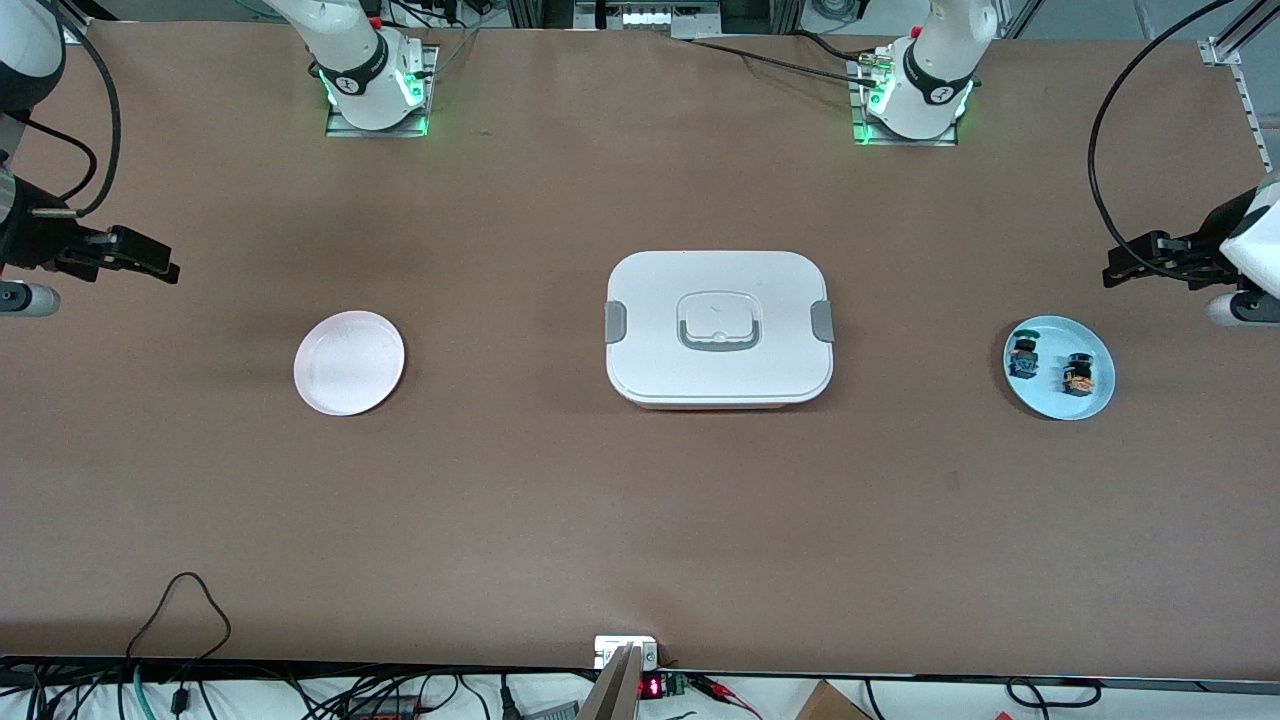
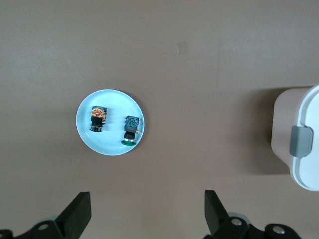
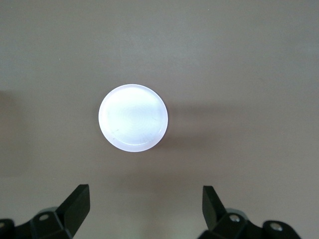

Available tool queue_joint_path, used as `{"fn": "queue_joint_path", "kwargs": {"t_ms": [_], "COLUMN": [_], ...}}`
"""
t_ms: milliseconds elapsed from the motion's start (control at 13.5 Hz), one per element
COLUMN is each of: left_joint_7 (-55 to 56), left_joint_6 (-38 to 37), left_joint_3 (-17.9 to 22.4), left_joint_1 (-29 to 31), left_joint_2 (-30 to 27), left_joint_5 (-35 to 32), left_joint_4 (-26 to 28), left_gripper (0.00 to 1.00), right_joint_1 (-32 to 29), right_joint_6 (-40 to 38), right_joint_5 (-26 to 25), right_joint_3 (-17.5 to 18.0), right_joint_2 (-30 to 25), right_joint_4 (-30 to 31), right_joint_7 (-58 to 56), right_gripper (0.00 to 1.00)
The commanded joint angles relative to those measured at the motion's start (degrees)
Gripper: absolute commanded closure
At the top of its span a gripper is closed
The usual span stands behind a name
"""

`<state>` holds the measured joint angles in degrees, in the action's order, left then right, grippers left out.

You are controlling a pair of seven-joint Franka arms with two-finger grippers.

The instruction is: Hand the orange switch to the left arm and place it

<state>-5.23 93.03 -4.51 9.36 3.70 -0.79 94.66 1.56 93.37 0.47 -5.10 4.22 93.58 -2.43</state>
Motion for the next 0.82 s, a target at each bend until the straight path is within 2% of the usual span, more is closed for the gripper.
{"fn": "queue_joint_path", "kwargs": {"t_ms": [0,148,371,742], "left_joint_7": [-0.1,-0.2,-0.1,-0.2], "left_joint_6": [5.5,5.2,4.4,2.5], "left_joint_3": [2.0,1.6,0.9,1.0], "left_joint_1": [-2.5,-2.6,-2.6,-2.5], "left_joint_2": [-6.6,-7.0,-5.7,-5.5], "left_joint_5": [1.1,1.1,0.4,0.4], "left_joint_4": [8.8,9.2,6.9,5.1], "left_gripper": [0.0,0.0,0.0,0.0], "right_joint_1": [-0.2,-0.5,-0.5,-0.3], "right_joint_6": [0.9,0.7,-2.1,-1.0], "right_joint_5": [-0.6,-0.6,-0.5,-0.5], "right_joint_3": [0.7,0.5,0.5,0.5], "right_joint_2": [-1.1,-1.1,-1.3,-0.9], "right_joint_4": [1.6,1.6,1.2,0.2], "right_joint_7": [0.6,0.1,0.3,0.9], "right_gripper": [0.0,0.0,0.0,0.0]}}
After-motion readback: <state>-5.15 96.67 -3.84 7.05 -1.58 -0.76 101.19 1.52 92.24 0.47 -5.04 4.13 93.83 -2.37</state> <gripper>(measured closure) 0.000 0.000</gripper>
